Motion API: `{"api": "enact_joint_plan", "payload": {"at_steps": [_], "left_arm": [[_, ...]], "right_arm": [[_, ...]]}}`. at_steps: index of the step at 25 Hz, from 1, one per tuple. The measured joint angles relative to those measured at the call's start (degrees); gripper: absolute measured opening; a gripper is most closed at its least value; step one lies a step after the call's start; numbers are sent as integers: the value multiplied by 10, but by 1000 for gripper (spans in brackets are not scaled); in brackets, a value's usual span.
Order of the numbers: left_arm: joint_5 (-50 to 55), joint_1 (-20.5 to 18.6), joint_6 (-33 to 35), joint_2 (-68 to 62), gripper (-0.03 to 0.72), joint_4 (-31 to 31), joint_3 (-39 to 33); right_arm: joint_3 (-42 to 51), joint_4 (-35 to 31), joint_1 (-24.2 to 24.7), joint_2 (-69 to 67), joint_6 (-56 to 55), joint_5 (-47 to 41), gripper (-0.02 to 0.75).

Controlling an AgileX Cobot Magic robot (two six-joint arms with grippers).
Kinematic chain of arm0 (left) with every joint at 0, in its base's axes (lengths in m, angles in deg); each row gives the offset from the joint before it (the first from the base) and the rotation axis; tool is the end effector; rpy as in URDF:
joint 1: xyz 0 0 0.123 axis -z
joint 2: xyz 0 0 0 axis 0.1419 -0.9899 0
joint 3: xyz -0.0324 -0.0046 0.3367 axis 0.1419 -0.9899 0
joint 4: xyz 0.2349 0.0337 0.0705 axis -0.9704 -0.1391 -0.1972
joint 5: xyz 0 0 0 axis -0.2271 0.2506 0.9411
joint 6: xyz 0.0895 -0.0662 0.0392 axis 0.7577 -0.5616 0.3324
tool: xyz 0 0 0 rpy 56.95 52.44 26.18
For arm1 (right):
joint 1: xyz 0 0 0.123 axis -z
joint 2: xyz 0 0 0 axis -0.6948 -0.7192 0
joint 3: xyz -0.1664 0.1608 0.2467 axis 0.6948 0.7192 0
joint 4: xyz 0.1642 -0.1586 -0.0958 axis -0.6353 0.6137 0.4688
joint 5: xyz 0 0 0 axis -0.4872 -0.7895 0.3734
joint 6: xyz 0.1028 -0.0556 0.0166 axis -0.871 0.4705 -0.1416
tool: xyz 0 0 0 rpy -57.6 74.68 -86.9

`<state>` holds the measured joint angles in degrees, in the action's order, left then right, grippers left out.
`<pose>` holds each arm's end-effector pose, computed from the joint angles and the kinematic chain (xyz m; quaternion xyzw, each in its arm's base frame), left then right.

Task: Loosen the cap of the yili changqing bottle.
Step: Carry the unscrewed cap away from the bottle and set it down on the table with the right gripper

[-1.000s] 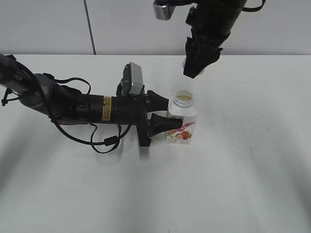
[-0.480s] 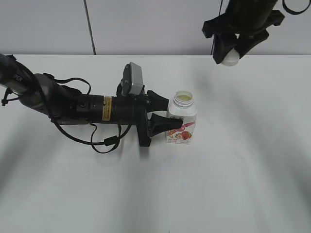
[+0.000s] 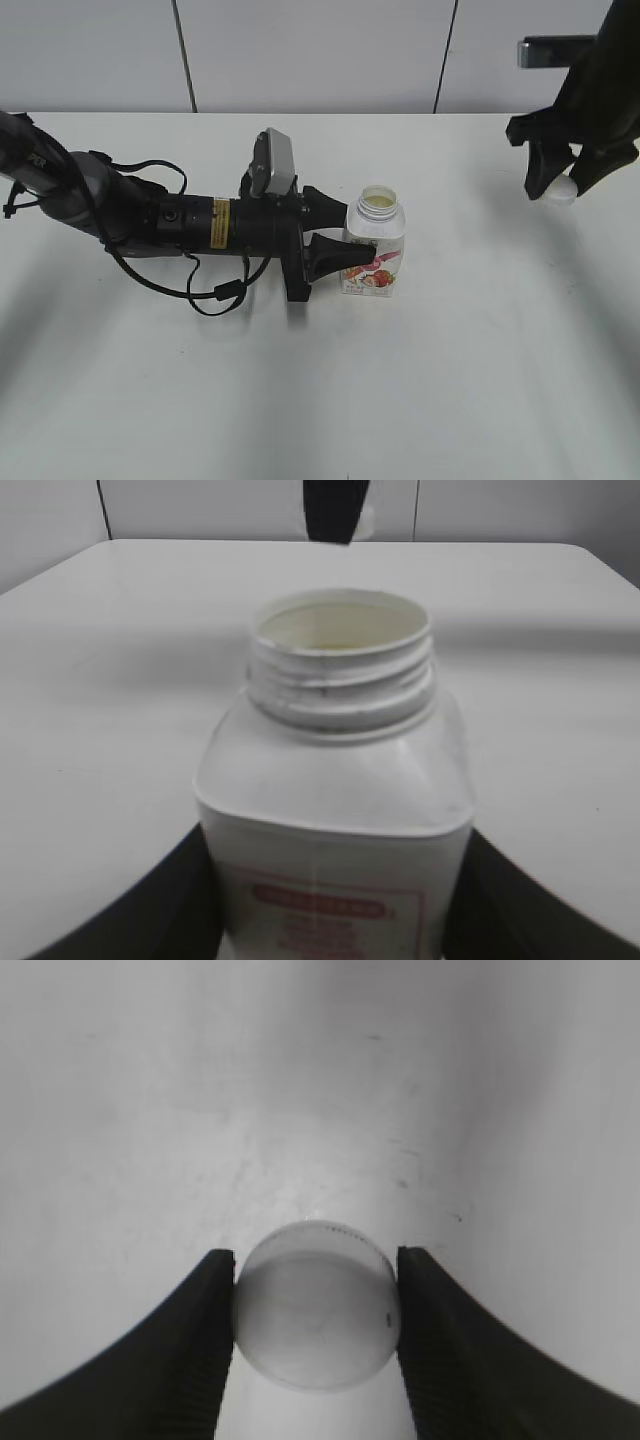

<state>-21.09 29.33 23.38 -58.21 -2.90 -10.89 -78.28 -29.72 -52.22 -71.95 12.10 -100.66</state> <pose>0.3982 -0.2655 0.1023 0.5532 0.5639 -0.4106 0.4553 0.4089 0.0677 0.2325 -0.0797 0.9943 0.0400 0.0579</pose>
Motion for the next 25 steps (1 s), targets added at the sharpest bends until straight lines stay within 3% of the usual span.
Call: {"api": "enact_joint_plan", "payload": {"at_steps": [8, 18, 25], "left_arm": [[0, 0, 0, 0, 377, 1, 0], [-1, 0, 0, 0, 377, 1, 0], [-1, 0, 0, 0, 377, 1, 0]], "right_arm": [[139, -3, 0, -17, -17, 220, 387], [147, -5, 0, -57, -17, 255, 387], [147, -8, 0, -59, -17, 252, 596]]}}
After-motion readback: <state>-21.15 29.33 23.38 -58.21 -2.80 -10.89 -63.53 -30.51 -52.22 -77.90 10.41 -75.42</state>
